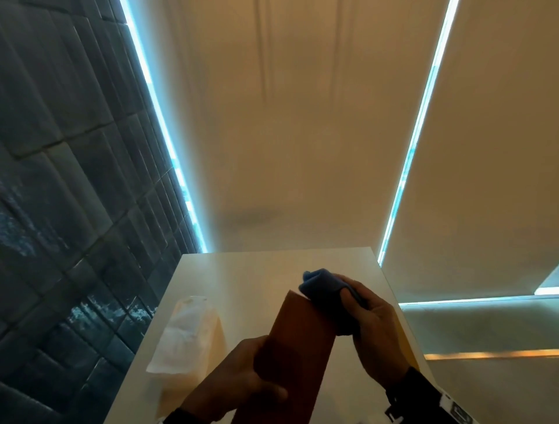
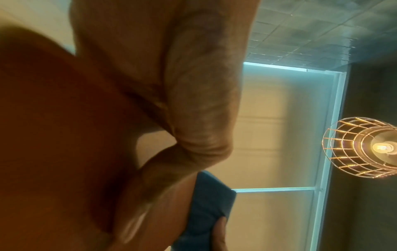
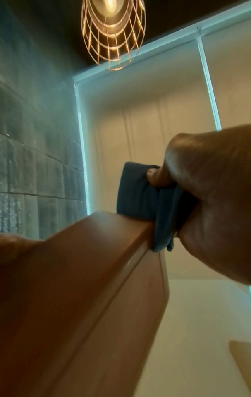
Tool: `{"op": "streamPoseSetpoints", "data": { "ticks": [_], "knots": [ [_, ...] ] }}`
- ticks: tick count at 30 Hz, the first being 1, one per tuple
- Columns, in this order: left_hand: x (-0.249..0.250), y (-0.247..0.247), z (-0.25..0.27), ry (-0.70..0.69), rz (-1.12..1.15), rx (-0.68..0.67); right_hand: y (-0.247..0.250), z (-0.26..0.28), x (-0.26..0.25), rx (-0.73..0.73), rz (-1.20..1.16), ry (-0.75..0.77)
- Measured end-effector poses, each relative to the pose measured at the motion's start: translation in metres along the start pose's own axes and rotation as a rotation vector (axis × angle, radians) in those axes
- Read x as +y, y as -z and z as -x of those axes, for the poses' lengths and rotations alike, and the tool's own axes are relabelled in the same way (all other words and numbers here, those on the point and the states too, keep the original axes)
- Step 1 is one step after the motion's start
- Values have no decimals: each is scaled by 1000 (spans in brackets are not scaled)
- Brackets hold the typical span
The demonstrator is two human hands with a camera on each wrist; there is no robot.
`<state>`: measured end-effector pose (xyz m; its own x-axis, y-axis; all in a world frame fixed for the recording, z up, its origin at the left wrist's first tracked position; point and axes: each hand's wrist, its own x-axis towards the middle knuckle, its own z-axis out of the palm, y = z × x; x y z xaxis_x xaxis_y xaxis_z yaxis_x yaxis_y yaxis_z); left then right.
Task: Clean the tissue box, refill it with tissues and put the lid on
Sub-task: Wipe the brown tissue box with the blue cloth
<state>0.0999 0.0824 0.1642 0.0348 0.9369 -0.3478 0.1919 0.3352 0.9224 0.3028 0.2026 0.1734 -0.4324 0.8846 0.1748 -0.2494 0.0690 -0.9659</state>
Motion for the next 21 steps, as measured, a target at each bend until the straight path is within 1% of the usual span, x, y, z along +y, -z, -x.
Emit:
{"op": "streamPoseSetpoints", "data": {
  "ticks": [2,4,5,7,8,10,12,14,16,19,21],
  "knots": [
    [-1,-2,-3,6,7,35,-6,6,-8,-61,-24,-4],
    [-4,-2,-4,7,37,89,-4,4,-13,-61,-155,-38],
    [-5,-1,-3,-3,58,110,1,1,-14,-38,-258,-67],
    [-8,0,-1,-40,100,144,14,-8,-17,63,-427,-90],
    [-10,1,0,-62,126,166,19,-12,-19,114,-454,-86],
    [-13,3,1,-104,180,208,26,-18,-21,174,-413,-72],
    [-17,5,0,-152,195,245,28,-20,-23,169,-318,-43],
    [-18,6,-1,-206,183,259,24,-23,-25,102,-183,-11],
    [-18,5,-4,-238,147,256,14,-28,-24,29,56,1],
    [-14,0,-8,-245,96,258,-9,-32,-16,-94,471,42],
    [-12,2,-10,-235,104,308,-27,-27,-16,-145,570,76]
  ]
}}
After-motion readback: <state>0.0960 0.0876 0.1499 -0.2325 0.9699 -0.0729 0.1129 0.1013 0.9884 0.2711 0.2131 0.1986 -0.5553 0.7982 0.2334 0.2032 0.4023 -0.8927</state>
